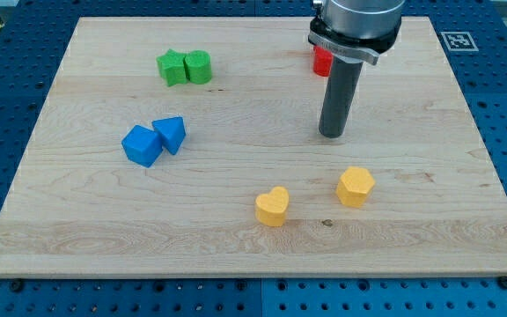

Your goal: Push the yellow hexagon down and left a bit

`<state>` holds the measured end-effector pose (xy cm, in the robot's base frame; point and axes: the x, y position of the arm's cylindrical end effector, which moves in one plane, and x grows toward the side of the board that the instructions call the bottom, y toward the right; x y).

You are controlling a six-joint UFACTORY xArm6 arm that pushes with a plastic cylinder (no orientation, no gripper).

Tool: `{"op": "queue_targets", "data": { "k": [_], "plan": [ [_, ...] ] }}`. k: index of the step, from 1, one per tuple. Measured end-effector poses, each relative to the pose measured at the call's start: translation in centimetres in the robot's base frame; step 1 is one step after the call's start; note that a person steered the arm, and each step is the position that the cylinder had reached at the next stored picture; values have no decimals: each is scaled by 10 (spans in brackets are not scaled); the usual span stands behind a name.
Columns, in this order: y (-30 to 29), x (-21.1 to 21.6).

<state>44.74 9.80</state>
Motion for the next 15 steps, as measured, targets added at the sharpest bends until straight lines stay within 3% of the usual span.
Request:
{"op": "queue_targets", "data": {
  "k": [6, 10, 12, 14, 15],
  "plan": [
    [40, 58],
    [35, 81],
    [68, 104],
    [-8, 107],
    [-8, 107]
  ]
}}
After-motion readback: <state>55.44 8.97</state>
